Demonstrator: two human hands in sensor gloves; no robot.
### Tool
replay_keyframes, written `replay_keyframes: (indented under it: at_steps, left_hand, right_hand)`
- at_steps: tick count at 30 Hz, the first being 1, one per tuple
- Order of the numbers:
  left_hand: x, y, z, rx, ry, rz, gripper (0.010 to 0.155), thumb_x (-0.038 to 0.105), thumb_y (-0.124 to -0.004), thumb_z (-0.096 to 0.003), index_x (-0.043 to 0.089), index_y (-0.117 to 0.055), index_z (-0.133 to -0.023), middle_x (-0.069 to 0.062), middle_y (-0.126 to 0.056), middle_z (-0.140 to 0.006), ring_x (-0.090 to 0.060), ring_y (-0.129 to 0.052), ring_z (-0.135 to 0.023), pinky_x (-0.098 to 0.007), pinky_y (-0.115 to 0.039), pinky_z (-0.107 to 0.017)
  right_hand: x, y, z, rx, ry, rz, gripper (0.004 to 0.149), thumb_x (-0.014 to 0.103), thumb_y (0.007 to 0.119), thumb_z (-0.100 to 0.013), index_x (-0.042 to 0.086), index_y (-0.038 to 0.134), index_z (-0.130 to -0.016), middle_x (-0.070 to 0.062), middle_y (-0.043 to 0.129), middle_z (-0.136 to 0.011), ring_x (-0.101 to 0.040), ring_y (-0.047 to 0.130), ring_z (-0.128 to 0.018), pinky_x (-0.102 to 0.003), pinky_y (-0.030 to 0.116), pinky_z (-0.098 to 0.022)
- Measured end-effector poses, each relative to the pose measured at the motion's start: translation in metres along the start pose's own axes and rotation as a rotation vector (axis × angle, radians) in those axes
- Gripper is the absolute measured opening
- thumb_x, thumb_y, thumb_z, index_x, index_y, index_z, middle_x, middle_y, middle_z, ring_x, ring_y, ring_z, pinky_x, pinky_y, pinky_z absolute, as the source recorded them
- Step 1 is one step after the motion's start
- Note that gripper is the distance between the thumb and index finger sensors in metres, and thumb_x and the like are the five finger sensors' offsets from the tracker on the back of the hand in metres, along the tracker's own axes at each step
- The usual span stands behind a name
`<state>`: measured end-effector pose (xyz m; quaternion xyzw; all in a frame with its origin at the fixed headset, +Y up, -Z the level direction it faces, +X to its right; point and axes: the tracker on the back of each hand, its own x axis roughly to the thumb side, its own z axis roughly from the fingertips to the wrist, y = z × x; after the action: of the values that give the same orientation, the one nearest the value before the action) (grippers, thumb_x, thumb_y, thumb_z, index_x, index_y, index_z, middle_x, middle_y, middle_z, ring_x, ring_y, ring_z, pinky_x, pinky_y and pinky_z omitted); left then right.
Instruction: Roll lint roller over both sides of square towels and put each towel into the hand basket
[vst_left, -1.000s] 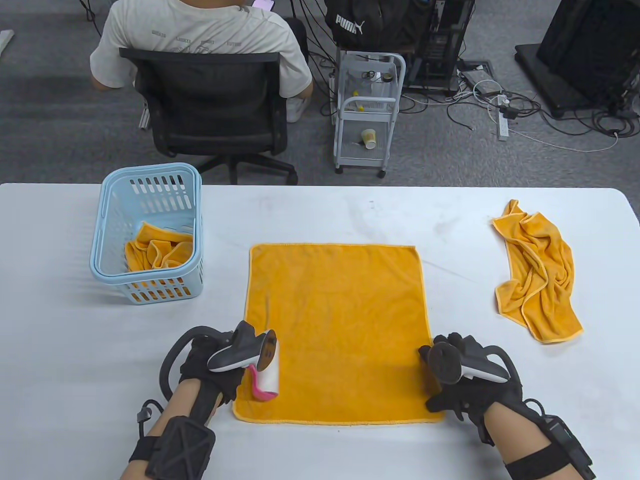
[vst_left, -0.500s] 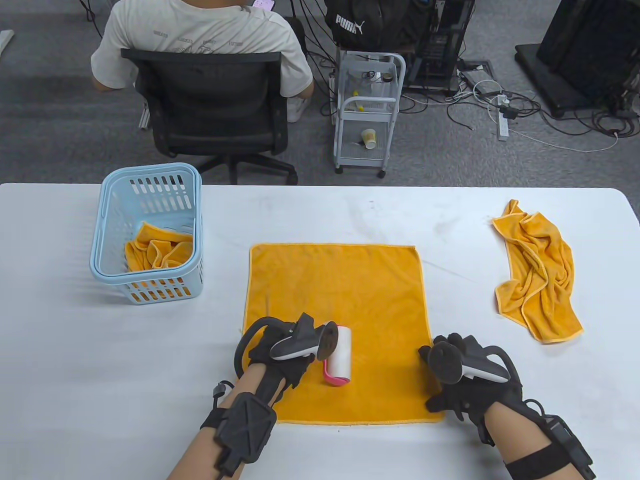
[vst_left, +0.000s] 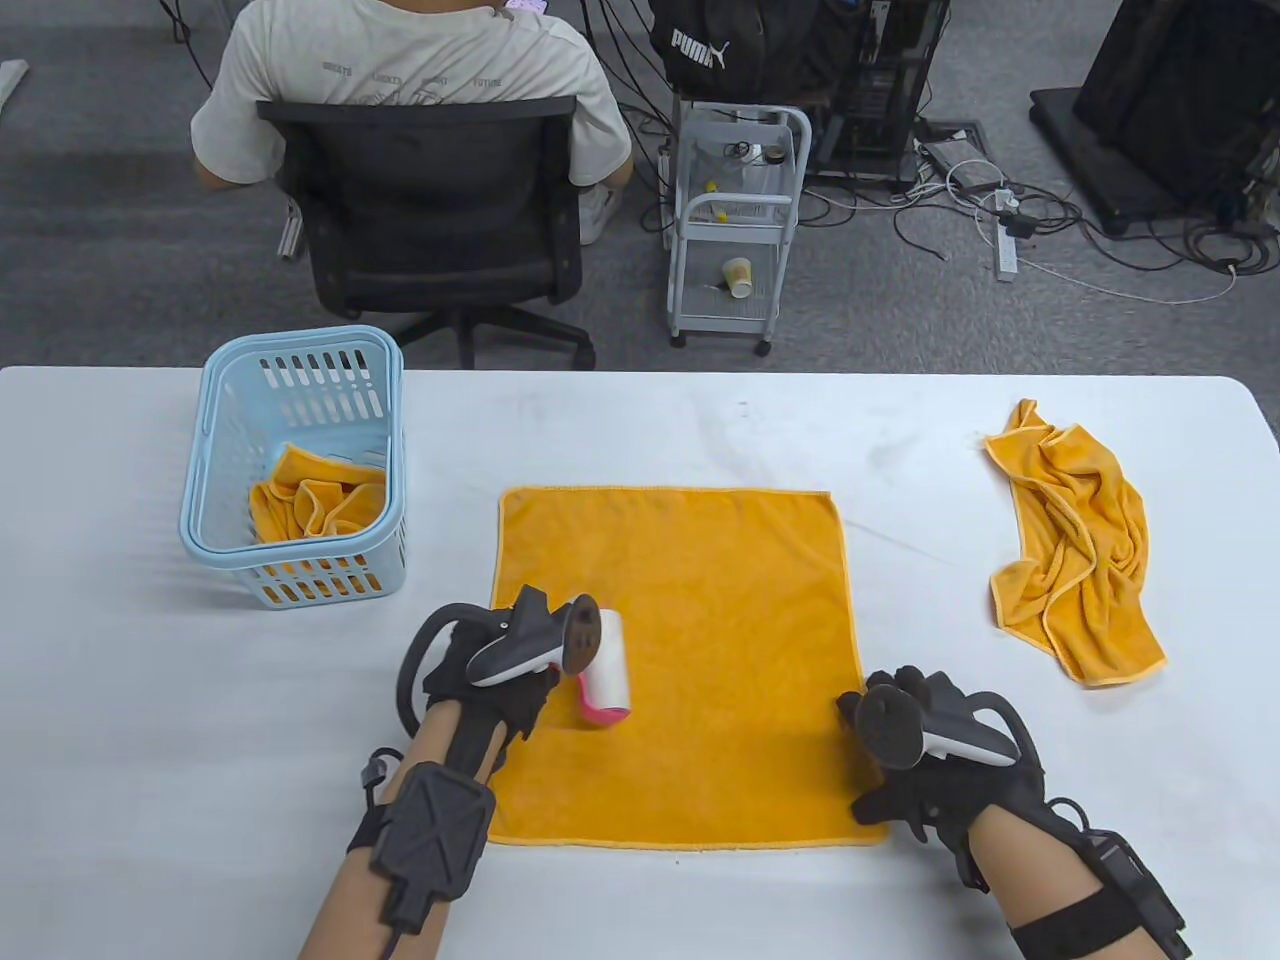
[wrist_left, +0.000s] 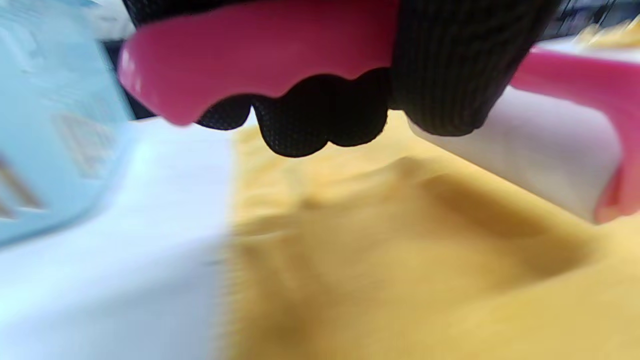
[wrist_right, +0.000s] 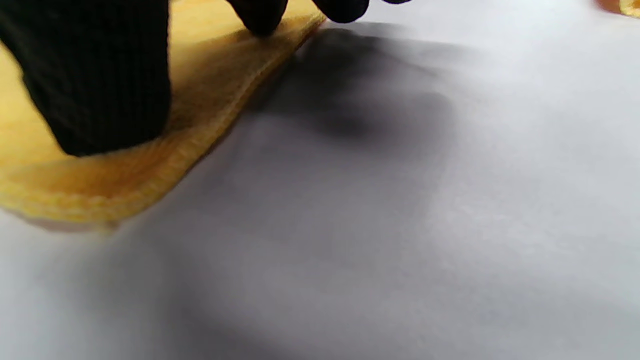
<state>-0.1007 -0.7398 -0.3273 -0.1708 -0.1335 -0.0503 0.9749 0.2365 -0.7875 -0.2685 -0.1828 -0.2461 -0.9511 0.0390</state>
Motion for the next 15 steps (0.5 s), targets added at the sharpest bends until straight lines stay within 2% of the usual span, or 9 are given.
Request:
replay_keyframes:
  at_steps: [3, 6, 8, 11, 15]
  left_hand:
    - [0.023, -0.006, -0.016, 0.013, -0.051, 0.056, 0.059, 0.046, -0.080, -0.0473, 0.037, -0.058, -0.101, 0.009, -0.084, -0.092, -0.023, -0.093, -0.079, -0.054, -0.076, -0.067]
    - [0.033, -0.015, -0.027, 0.015, -0.037, 0.013, 0.059, 0.046, -0.079, -0.0477, 0.037, -0.056, -0.102, 0.008, -0.083, -0.092, -0.023, -0.093, -0.079, -0.054, -0.076, -0.067]
    - [0.028, -0.017, -0.028, 0.005, -0.009, -0.049, 0.057, 0.044, -0.080, -0.0484, 0.038, -0.057, -0.101, 0.009, -0.083, -0.092, -0.024, -0.093, -0.079, -0.055, -0.075, -0.067]
    - [0.011, -0.012, -0.020, -0.031, 0.088, -0.278, 0.054, 0.039, -0.082, -0.0489, 0.038, -0.061, -0.099, 0.009, -0.084, -0.091, -0.024, -0.094, -0.079, -0.056, -0.076, -0.067]
    - [-0.017, -0.003, -0.009, -0.082, 0.198, -0.472, 0.050, 0.035, -0.084, -0.0498, 0.039, -0.066, -0.096, 0.009, -0.085, -0.090, -0.025, -0.094, -0.080, -0.058, -0.074, -0.069]
  right_hand:
    - [0.000, 0.000, 0.000, 0.003, 0.000, -0.006, 0.103, 0.059, 0.090, -0.041, 0.018, 0.033, -0.115, -0.024, 0.028, -0.117, -0.054, 0.023, -0.104, -0.075, 0.038, -0.068]
    - [0.000, 0.000, 0.000, 0.002, -0.003, -0.004, 0.102, 0.059, 0.090, -0.041, 0.018, 0.033, -0.115, -0.024, 0.028, -0.117, -0.054, 0.023, -0.105, -0.075, 0.038, -0.069]
    - [0.000, 0.000, 0.000, 0.002, -0.003, -0.003, 0.102, 0.059, 0.090, -0.041, 0.018, 0.033, -0.115, -0.024, 0.028, -0.117, -0.054, 0.023, -0.105, -0.075, 0.038, -0.068]
    - [0.000, 0.000, 0.000, 0.003, -0.002, -0.006, 0.102, 0.059, 0.090, -0.041, 0.018, 0.033, -0.115, -0.024, 0.028, -0.117, -0.054, 0.023, -0.104, -0.075, 0.038, -0.068]
    - [0.000, 0.000, 0.000, 0.003, -0.001, -0.003, 0.102, 0.059, 0.090, -0.041, 0.018, 0.033, -0.115, -0.024, 0.028, -0.117, -0.054, 0.023, -0.104, -0.075, 0.038, -0.068]
